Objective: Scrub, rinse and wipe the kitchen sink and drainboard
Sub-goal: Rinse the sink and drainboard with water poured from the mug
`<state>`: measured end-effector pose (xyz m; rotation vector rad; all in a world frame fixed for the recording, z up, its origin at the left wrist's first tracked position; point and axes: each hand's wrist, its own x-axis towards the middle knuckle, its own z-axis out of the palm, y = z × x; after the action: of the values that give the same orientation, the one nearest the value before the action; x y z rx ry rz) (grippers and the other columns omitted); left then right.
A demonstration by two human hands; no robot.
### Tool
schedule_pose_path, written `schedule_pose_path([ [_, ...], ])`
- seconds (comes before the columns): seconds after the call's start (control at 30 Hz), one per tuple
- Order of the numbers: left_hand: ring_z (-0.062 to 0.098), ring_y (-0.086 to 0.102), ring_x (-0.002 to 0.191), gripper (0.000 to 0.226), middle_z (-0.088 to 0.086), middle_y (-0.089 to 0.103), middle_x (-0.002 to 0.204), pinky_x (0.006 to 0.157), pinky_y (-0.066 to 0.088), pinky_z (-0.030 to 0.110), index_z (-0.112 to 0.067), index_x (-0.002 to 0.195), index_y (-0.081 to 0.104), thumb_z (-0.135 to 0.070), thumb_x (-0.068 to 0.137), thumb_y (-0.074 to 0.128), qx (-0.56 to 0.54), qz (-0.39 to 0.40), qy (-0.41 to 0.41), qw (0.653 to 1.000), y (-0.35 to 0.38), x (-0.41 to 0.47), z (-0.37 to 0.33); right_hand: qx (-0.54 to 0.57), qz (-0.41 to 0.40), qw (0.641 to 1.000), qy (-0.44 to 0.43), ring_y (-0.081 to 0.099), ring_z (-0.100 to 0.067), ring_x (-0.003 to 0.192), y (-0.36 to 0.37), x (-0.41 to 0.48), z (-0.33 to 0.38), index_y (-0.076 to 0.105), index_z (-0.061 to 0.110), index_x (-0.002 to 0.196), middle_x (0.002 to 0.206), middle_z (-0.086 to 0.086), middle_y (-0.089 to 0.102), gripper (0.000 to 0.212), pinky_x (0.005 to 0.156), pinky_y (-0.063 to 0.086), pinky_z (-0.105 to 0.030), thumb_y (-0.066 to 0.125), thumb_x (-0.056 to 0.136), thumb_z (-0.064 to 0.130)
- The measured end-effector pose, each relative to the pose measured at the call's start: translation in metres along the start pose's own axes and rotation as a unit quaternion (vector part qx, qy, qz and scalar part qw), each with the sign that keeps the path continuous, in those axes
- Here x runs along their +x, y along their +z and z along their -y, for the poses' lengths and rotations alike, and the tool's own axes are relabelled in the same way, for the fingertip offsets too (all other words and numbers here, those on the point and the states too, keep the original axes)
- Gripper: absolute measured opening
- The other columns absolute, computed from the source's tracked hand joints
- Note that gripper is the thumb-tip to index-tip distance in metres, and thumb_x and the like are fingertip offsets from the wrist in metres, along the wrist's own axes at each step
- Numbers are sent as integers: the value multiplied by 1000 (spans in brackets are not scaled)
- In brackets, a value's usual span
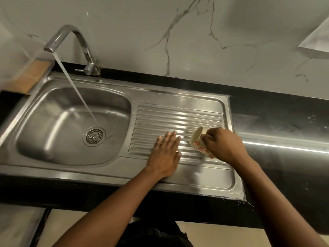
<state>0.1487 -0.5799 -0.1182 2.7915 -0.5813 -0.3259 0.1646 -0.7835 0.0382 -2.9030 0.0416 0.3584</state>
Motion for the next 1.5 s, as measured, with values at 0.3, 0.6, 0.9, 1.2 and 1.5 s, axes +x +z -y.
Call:
schedule_pose_path([
  [0.3, 21, -5, 162, 65, 1, 0, 176, 131, 3, 49, -19, 168, 6, -48, 110, 14, 0, -35, -49, 998, 0, -31, 48, -111, -43, 981, -154, 68, -35, 81, 32, -15, 68, 69, 20, 92, 86, -7, 73, 33, 64, 36, -32, 47, 100, 43],
  [0.6, 20, -1, 162, 71, 3, 4, 176, 130, 3, 43, -16, 167, 10, -51, 106, 12, -56, -29, -168, 984, -25, -93, 137, -34, -36, 990, -133, 68, -35, 83, 24, -3, 116, 69, 23, 102, 92, -7, 75, 29, 66, 47, -35, 48, 102, 42],
  [0.9, 25, 39, 149, 52, 7, 46, 160, 120, 33, 39, -15, 154, 48, -42, 111, 36, -207, -82, -203, 953, -107, -126, 209, 404, 145, 903, -9, 74, -27, 74, 44, 26, 234, 73, 8, 97, 89, -5, 80, 25, 73, 57, -42, 51, 104, 19],
  [1.2, 12, 65, 96, 26, -9, 71, 112, 83, 54, 35, -28, 114, 69, -40, 106, 47, -240, -142, -217, 935, -195, -146, 294, 534, 141, 833, 14, 76, -24, 82, 78, 72, 355, 67, 8, 118, 98, -10, 80, 26, 76, 62, -34, 45, 109, 20],
  [1.5, 3, 64, 82, 25, -14, 71, 94, 75, 56, 36, -34, 104, 68, -44, 105, 46, -238, -172, -184, 938, -244, -148, 338, 601, 73, 796, 20, 73, -31, 92, 86, 110, 428, 66, 7, 123, 103, -20, 76, 29, 83, 63, -37, 43, 110, 19],
])
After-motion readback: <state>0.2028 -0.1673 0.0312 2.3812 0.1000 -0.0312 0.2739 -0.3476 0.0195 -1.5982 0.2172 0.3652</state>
